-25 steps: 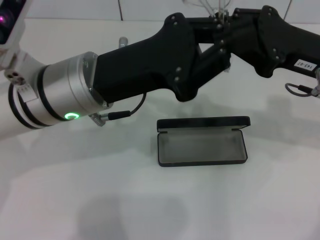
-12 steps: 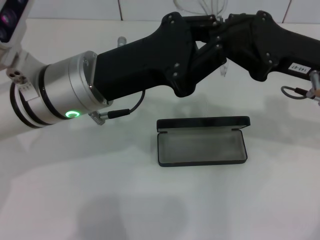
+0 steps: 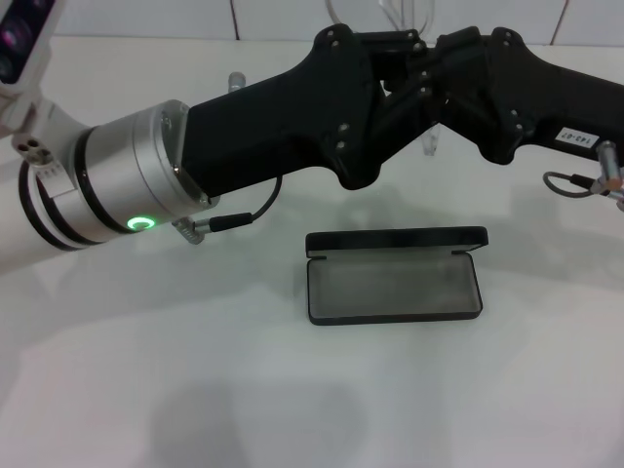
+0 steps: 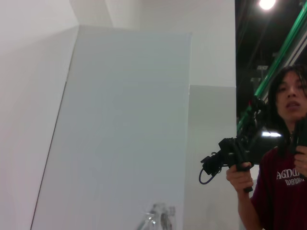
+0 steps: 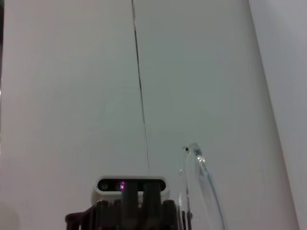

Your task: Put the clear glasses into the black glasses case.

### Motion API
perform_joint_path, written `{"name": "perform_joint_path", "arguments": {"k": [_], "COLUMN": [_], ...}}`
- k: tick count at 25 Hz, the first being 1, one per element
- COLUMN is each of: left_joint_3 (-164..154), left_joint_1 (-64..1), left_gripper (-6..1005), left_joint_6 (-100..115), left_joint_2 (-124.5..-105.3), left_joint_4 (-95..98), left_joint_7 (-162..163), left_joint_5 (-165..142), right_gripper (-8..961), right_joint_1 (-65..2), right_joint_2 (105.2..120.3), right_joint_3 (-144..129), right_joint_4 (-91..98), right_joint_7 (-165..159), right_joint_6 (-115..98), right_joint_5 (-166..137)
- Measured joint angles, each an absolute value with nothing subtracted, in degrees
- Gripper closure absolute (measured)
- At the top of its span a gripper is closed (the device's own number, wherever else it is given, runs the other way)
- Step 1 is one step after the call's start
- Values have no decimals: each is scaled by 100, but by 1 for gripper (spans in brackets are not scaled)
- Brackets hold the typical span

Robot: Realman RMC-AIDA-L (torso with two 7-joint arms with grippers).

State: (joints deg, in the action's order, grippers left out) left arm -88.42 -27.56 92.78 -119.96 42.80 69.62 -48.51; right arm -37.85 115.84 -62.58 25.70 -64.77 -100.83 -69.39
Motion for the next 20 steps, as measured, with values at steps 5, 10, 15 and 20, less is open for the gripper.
{"name": "perform_joint_path", "arguments": {"k": [5, 10, 15, 20], "left_joint_3": [-8835, -8761, -8335, -7585], "left_joint_1": [-2713, -2581, -2312, -1991], "left_gripper": [927, 927, 927, 927], "left_joint_6": [9309, 9479, 9692, 10024], "left_joint_2": [-11987, -11967, -11893, -11719], "left_joint_4": [4280, 4288, 4312, 4327], "left_joint_7": [6961, 6961, 6977, 7039], "left_joint_5": [-4851, -4876, -5152, -5658], "right_gripper": [822, 821, 819, 818], "right_joint_1": [-3707, -3590, -3335, -2789], "right_joint_2": [11578, 11551, 11493, 11396], "right_joint_3": [-6143, -5781, -5666, -5731], "right_joint_4": [2575, 2612, 3180, 5336], "right_joint_7": [-6477, -6485, -6902, -8724], "right_joint_6": [-10032, -10063, -10193, -10244], "right_joint_5": [-6889, -6874, -6923, -7933]}}
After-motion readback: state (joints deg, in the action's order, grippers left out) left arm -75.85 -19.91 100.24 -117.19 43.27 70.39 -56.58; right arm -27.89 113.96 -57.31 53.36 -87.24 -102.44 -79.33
